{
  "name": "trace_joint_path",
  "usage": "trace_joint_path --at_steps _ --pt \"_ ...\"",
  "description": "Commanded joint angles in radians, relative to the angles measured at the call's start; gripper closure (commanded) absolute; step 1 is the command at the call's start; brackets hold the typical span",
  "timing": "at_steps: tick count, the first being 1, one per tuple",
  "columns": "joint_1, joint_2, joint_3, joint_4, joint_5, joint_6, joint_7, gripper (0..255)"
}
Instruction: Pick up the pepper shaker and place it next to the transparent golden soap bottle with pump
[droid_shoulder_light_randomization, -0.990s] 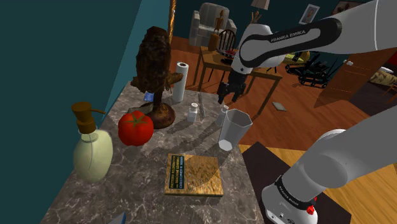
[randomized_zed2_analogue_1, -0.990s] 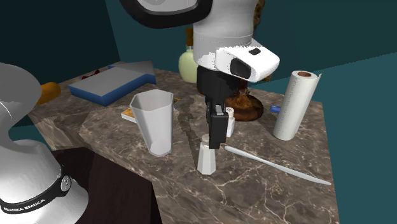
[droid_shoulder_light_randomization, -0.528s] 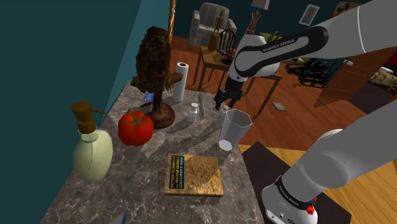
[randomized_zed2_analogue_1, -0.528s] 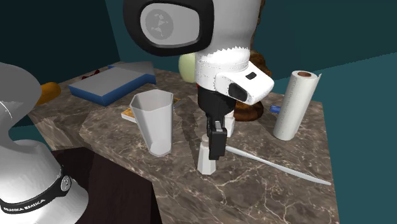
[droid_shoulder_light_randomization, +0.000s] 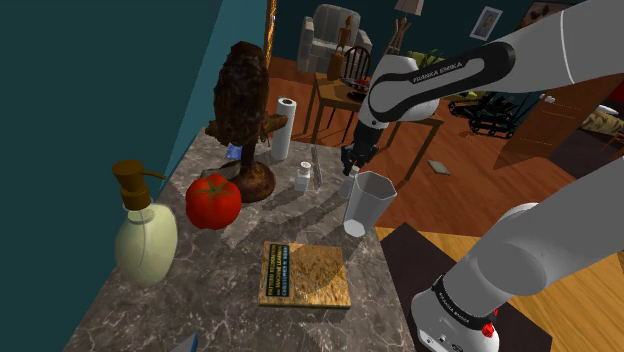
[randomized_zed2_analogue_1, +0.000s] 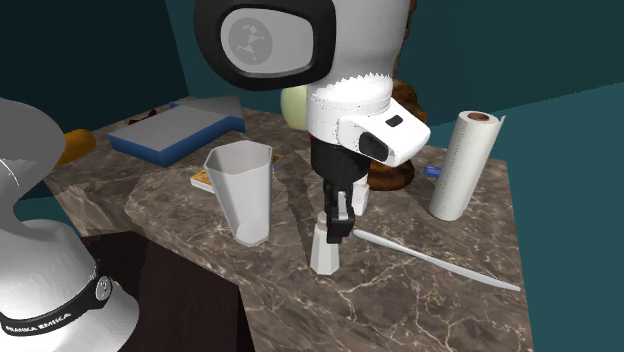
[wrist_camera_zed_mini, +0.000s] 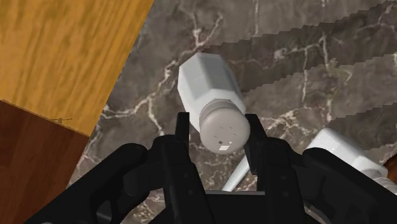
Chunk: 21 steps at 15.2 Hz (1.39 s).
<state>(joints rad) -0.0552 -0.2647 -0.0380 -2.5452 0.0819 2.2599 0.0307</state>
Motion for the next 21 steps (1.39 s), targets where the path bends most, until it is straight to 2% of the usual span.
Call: trace_joint_path --at_steps 1,8,21 --pt "0.0 0.0 0.0 0.0 0.0 0.0 0.0 255" --pt "0.0 0.0 0.0 0.0 0.0 0.0 0.0 255" --pt "-0.004 -0.091 0.002 0.103 -0.013 -0.194 0.018 255"
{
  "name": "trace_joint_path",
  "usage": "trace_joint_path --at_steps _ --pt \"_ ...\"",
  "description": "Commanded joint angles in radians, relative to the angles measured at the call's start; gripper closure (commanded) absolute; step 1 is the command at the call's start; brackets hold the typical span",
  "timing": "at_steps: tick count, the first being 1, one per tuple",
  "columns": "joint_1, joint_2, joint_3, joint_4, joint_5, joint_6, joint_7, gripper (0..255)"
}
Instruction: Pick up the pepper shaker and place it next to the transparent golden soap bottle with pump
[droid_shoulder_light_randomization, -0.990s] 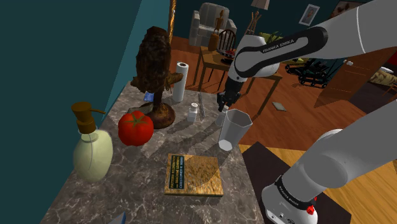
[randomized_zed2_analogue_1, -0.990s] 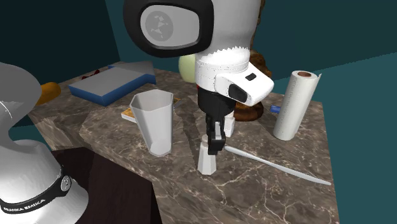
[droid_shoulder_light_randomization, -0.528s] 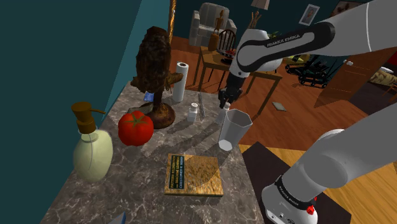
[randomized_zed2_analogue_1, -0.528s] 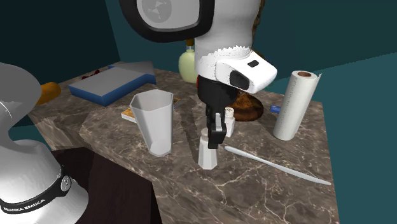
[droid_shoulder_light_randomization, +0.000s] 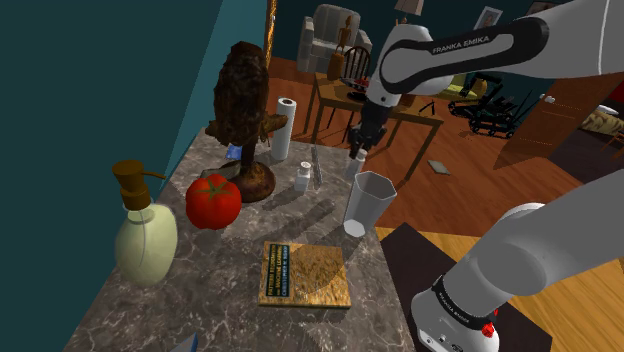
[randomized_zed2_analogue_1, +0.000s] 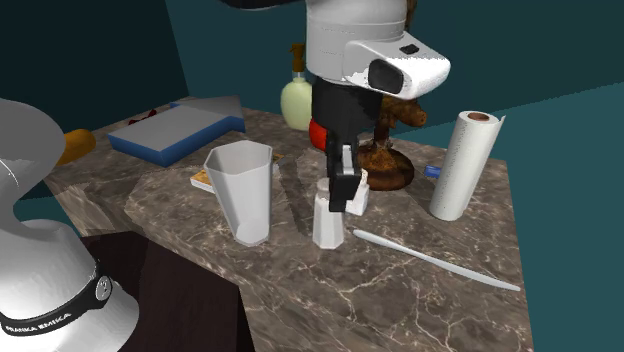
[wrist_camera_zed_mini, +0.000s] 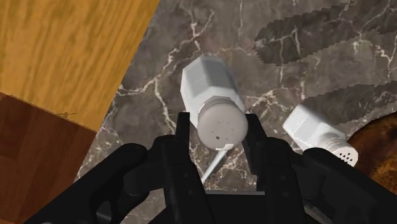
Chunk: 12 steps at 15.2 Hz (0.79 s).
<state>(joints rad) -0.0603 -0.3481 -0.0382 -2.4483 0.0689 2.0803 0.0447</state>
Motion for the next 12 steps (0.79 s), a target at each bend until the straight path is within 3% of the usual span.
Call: trace_joint_path --at_steps 1,12 --pt "0.001 -0.013 0.002 0.015 -0.001 -0.028 0.005 255" --pt "0.0 -0.053 0.003 0.131 -0.006 -0.184 0.017 255"
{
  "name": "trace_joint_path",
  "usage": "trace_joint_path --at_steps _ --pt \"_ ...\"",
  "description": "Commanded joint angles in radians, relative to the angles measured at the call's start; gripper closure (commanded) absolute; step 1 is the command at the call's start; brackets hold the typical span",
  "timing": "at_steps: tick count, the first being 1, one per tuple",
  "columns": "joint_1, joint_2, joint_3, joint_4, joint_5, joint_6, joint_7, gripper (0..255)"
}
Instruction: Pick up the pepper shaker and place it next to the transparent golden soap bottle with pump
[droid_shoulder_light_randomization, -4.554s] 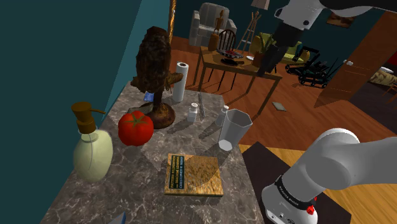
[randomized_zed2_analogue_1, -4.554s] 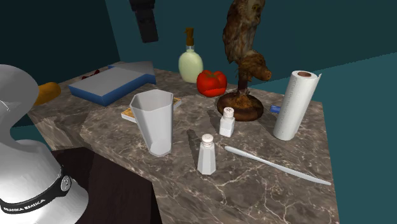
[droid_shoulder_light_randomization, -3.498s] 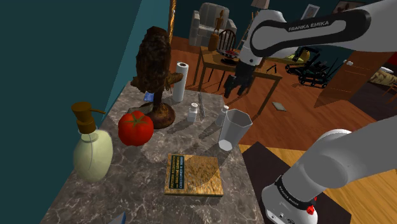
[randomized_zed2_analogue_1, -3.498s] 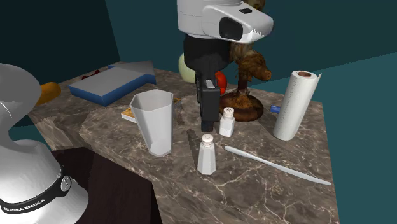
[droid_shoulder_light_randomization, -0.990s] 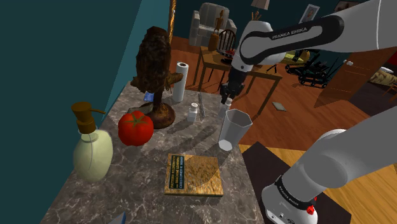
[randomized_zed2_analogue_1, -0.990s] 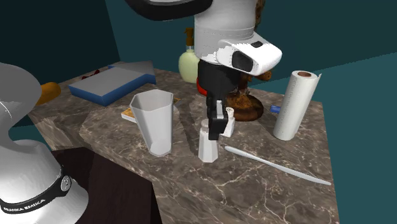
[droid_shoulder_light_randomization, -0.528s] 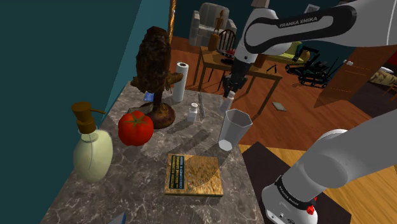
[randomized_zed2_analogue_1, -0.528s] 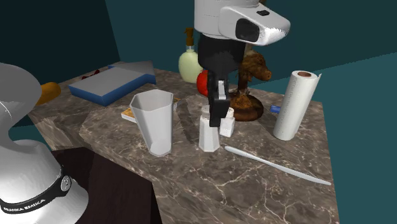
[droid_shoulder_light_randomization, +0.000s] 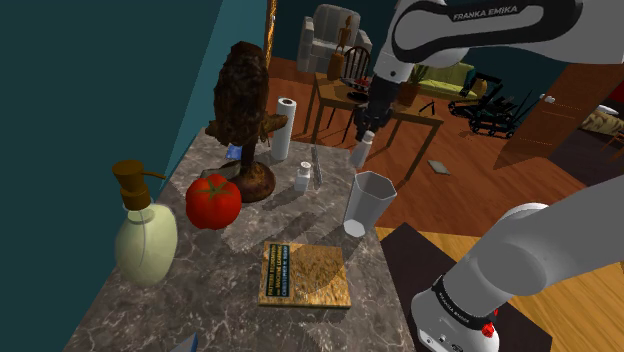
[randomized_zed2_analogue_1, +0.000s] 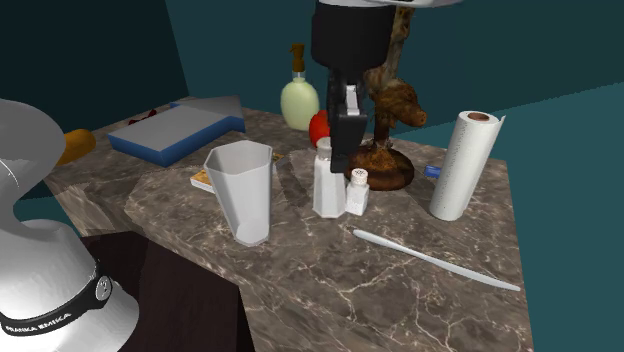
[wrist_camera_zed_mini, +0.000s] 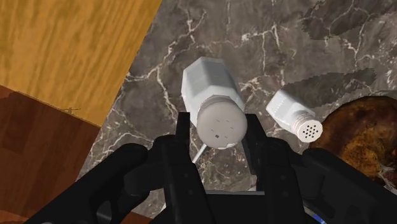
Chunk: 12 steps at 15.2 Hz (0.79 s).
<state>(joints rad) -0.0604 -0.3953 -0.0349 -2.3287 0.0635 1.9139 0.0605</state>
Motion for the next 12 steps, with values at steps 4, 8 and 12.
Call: trace_joint_path --at_steps 4,8,12 --pt "0.0 -0.013 0.0 0.059 -0.002 -0.072 0.005 255" --pt "0.0 -0.016 0.0 0.11 -0.003 -0.126 0.008 255" --pt "0.0 -0.016 0.0 0.164 -0.004 -0.18 0.012 255"
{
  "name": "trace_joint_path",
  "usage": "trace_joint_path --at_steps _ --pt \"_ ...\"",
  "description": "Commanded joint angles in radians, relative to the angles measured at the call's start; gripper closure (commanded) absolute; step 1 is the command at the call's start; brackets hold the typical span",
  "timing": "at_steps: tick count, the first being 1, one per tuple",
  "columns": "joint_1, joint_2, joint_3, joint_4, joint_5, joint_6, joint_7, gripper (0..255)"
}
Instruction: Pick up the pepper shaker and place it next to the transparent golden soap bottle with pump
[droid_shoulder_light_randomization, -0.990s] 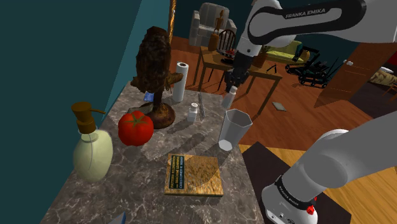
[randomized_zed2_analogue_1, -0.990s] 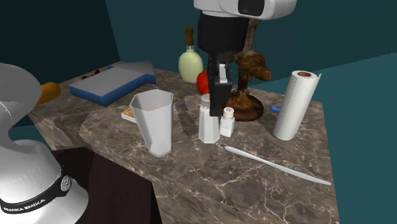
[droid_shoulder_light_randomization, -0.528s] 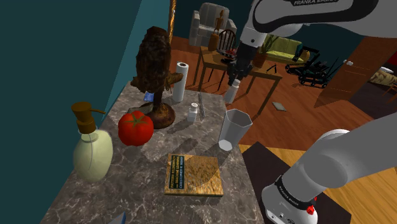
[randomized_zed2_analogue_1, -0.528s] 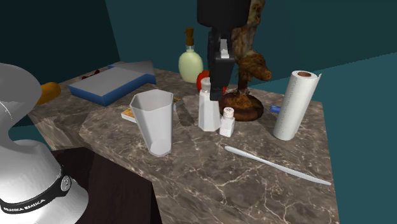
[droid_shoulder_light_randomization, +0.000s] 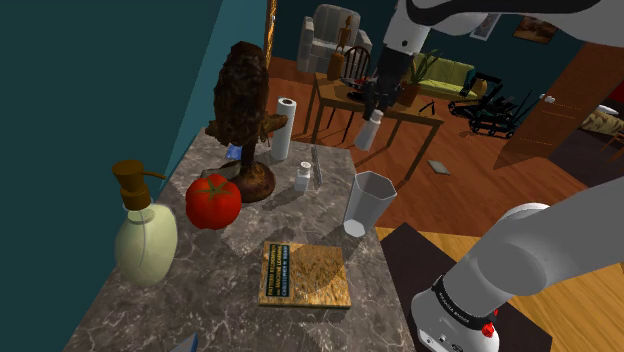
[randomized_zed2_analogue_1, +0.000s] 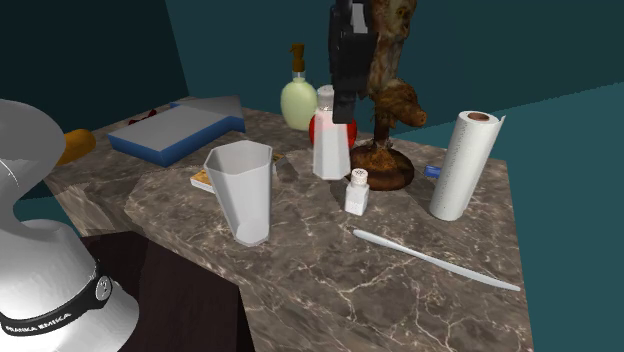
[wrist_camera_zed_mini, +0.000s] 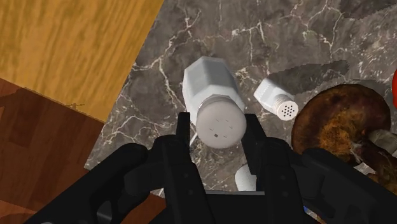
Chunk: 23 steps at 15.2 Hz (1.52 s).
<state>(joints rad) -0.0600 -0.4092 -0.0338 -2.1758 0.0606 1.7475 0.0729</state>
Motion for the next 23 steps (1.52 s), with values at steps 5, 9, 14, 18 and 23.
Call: trace_joint_path --at_steps 5,9,14,18,23 --pt "0.0 0.003 -0.001 0.082 -0.001 -0.08 0.003 255" --pt "0.0 0.011 -0.002 0.143 -0.001 -0.133 0.006 255" --pt "0.001 0.025 -0.002 0.225 -0.001 -0.199 0.01 255" --pt "0.001 0.041 -0.003 0.294 -0.001 -0.253 0.013 255" --pt "0.002 0.065 -0.004 0.387 0.0 -0.321 0.017 255"
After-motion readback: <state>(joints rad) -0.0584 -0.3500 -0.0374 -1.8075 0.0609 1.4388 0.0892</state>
